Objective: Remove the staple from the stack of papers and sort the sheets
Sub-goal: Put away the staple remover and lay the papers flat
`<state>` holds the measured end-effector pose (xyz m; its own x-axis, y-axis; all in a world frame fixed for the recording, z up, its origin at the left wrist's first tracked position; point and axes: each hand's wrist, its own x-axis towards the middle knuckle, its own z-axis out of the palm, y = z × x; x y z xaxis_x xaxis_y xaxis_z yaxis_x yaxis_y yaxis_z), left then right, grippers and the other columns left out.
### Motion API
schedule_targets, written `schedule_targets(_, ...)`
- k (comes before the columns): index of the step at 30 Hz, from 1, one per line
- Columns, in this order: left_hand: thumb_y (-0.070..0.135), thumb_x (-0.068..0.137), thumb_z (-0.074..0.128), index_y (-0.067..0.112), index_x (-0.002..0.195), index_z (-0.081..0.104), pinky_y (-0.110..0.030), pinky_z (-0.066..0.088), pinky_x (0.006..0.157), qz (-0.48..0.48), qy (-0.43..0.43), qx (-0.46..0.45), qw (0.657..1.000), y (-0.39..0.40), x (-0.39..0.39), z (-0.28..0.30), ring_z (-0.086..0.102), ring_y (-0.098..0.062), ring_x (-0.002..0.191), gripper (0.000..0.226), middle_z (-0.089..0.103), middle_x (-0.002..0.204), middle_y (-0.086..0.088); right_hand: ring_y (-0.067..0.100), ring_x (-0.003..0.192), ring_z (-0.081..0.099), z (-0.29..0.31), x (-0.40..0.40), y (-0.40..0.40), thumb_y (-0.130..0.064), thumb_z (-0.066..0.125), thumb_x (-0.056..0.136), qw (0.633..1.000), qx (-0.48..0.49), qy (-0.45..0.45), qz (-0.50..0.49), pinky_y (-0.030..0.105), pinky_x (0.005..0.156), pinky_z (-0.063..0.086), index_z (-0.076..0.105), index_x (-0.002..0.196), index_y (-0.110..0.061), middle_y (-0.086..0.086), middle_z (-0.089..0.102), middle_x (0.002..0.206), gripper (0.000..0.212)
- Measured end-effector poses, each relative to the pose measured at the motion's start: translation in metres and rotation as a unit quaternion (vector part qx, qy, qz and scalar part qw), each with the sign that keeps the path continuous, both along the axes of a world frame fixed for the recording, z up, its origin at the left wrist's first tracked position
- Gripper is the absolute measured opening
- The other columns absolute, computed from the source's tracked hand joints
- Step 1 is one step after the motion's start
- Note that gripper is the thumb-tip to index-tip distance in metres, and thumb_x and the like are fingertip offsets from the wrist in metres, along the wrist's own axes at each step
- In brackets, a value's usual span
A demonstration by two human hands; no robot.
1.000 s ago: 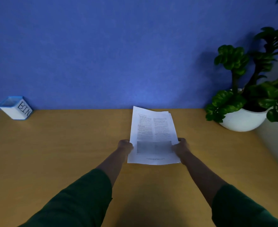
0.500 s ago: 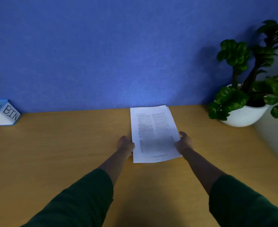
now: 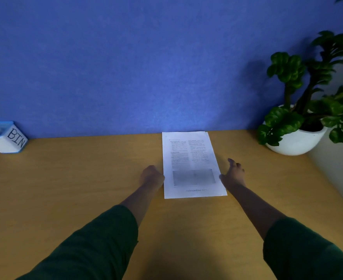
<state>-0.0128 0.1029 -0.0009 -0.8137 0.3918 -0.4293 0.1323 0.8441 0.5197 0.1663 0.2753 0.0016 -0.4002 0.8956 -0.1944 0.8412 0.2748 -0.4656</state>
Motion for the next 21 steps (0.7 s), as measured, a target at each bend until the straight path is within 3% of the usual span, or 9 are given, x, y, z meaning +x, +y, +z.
schedule_targets(5,0.015,0.09,0.048,0.006,0.115,0.058,-0.031,0.047,0.074,-0.017,0.063,-0.004,0.998,-0.006,0.004,0.002,0.06,-0.028,0.103,0.028,0.062,0.117,-0.01,0.035,0.129,0.036,0.01,0.028,-0.001,-0.017,0.069,0.079,0.993,0.017,-0.113,-0.014,0.042,0.103,0.04,0.029,0.143,-0.012,0.017,0.038,0.142,0.076)
schedule_targets(9,0.014,0.089,0.048,0.009,0.125,0.049,-0.038,0.048,0.092,-0.042,0.14,-0.042,0.988,-0.009,0.013,-0.002,0.048,-0.029,0.118,0.036,0.053,0.126,-0.011,0.033,0.129,0.037,0.009,0.05,-0.003,-0.034,0.077,0.073,0.982,-0.029,-0.187,-0.029,0.041,0.101,0.041,0.034,0.138,-0.011,0.016,0.039,0.14,0.081)
schedule_targets(12,0.021,0.092,0.049,0.012,0.141,0.032,-0.042,0.032,0.109,-0.063,0.161,-0.079,0.982,-0.014,0.019,-0.01,0.026,-0.03,0.138,0.053,0.032,0.148,-0.01,0.03,0.122,0.046,0.006,0.063,-0.004,-0.038,0.081,0.068,0.977,-0.063,-0.2,-0.023,0.037,0.094,0.045,0.044,0.13,-0.008,0.015,0.047,0.132,0.078)
schedule_targets(16,0.029,0.097,0.037,0.013,0.151,0.011,-0.051,0.007,0.117,-0.068,0.159,-0.133,0.976,-0.021,0.027,-0.027,-0.006,-0.031,0.147,0.061,0.0,0.16,-0.011,0.025,0.107,0.058,0.001,0.07,-0.005,-0.034,0.079,0.071,0.978,-0.081,-0.192,-0.02,0.029,0.074,0.046,0.054,0.119,-0.007,0.011,0.059,0.119,0.06)
schedule_targets(21,0.041,0.098,0.033,0.013,0.151,0.005,-0.052,-0.001,0.117,-0.039,0.16,-0.131,0.978,-0.03,0.031,-0.038,-0.012,-0.028,0.147,0.067,-0.004,0.16,-0.01,0.02,0.085,0.058,0.004,0.071,0.009,-0.035,0.065,0.084,0.982,-0.072,-0.173,-0.01,0.026,0.061,0.042,0.061,0.104,-0.009,0.006,0.061,0.09,0.033)
